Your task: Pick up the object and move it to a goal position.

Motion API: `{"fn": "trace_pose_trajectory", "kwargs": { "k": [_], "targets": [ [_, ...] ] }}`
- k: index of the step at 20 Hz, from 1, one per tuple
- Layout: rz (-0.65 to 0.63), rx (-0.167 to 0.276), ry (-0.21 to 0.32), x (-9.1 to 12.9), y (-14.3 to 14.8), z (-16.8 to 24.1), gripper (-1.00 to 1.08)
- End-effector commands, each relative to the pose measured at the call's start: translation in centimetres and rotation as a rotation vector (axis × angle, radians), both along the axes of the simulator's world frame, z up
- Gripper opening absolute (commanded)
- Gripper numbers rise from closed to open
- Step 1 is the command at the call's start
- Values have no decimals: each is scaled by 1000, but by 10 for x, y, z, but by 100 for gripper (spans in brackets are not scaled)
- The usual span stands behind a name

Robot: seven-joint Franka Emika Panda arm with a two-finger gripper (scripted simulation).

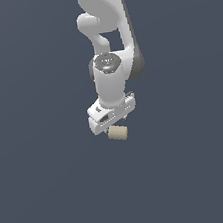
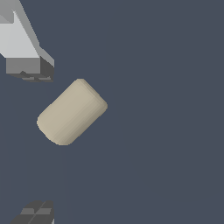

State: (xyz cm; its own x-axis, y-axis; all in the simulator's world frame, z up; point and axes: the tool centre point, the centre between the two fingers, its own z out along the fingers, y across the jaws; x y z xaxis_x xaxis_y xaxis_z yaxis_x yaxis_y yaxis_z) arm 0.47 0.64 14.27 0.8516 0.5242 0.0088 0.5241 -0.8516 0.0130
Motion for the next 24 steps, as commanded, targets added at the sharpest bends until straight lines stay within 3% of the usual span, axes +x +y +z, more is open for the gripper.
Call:
{"fn": "trace_pose_trajectory", "kwargs": {
  "k": [1, 16, 24],
  "targets": [
    [76, -2, 3, -2, 0, -6, 100],
    [518, -5, 15, -13, 6, -37, 100],
    [688, -1, 16, -17, 9, -48, 100]
  ]
}}
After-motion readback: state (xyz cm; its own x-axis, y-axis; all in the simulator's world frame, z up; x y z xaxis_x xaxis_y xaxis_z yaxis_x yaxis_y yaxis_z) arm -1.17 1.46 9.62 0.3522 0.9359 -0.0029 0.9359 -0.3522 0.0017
